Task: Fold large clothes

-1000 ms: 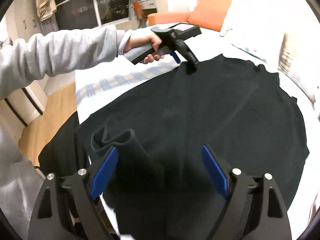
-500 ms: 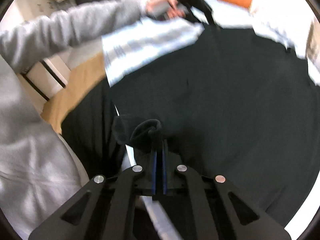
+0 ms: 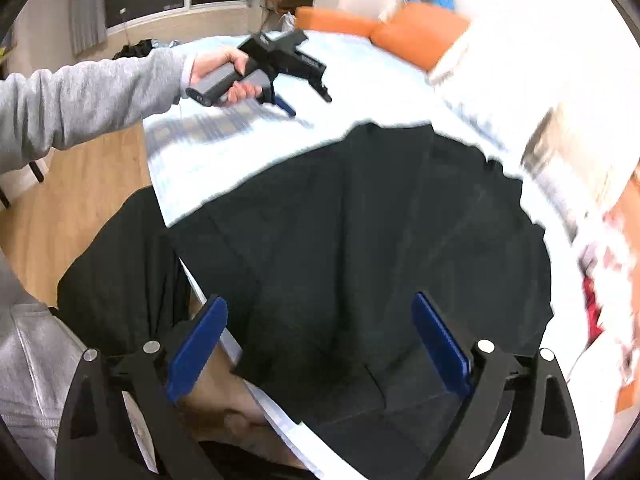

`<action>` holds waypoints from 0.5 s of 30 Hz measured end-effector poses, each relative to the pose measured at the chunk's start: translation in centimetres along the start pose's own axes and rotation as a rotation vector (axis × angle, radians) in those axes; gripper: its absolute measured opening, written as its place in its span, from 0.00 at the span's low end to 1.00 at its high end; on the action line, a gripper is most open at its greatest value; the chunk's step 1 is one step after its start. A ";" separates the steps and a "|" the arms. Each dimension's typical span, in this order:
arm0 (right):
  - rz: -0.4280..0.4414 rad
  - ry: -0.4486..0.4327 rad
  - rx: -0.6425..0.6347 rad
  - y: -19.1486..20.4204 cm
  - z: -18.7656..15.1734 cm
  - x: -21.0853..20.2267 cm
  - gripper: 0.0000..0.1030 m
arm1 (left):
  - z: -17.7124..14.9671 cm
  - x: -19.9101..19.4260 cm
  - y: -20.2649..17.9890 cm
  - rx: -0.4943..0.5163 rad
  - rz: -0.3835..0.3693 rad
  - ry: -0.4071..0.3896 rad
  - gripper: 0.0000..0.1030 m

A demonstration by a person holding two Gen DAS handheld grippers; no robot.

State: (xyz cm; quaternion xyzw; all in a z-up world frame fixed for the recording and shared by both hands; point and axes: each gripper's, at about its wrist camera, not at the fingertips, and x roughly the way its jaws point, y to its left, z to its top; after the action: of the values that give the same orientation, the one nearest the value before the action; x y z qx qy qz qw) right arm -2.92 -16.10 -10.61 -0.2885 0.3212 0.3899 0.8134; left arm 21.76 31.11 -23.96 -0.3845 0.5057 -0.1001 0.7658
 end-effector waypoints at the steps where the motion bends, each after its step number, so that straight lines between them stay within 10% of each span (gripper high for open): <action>1: 0.042 -0.027 0.004 0.8 0.6 -0.2 0.89 | -0.4 -0.4 0.4 -0.007 -0.007 -0.001 0.87; 7: 0.236 -0.046 0.171 6.9 3.4 7.9 0.72 | -3.8 -1.6 3.6 -0.022 -0.024 -0.009 0.87; 15: -0.032 0.089 0.024 13.8 2.8 17.6 0.54 | -6.2 -2.6 5.0 -0.034 -0.091 -0.004 0.87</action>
State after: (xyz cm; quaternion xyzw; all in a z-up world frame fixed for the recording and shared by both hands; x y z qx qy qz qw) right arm -4.80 1.17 -25.00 -0.3010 0.3570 0.3596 0.8078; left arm 14.06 32.94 -26.82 -0.4201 0.4878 -0.1256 0.7549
